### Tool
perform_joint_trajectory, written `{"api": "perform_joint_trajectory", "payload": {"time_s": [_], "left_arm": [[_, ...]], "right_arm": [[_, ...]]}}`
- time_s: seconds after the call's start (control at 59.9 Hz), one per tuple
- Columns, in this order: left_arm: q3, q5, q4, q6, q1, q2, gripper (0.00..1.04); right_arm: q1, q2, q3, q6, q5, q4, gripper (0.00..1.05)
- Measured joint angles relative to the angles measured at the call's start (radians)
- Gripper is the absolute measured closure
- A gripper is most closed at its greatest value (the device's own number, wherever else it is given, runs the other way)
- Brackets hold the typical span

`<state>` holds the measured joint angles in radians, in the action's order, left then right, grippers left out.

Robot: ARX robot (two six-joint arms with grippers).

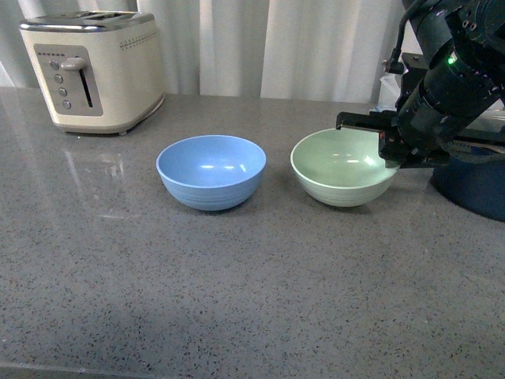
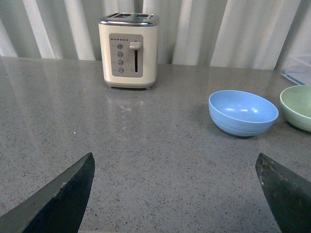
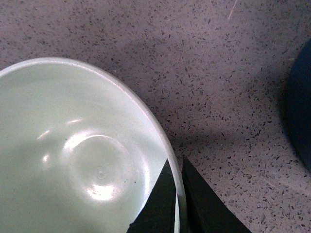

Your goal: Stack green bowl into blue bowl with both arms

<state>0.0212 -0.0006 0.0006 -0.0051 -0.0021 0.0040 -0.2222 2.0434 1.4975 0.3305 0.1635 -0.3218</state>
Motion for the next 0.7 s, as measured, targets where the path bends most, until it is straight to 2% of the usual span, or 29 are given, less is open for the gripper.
{"api": "perform_joint_trajectory", "payload": {"time_s": [0.184,0.334,0.468,0.701], "left_arm": [[0.000,0.000,0.000,0.000,0.000,0.000,0.07],[0.000,0.000,0.000,0.000,0.000,0.000,0.07],[0.000,0.000,0.000,0.000,0.000,0.000,0.07],[0.000,0.000,0.000,0.000,0.000,0.000,0.07]], "right_arm": [[-0.019,-0.082,-0.008,-0.012,-0.009,0.018,1.04],[-0.060,-0.155,0.002,-0.007,-0.056,0.020,1.04],[-0.135,-0.180,0.031,0.006,-0.105,0.030,1.04],[-0.252,-0.124,0.097,0.006,-0.101,0.050,1.04]]}}
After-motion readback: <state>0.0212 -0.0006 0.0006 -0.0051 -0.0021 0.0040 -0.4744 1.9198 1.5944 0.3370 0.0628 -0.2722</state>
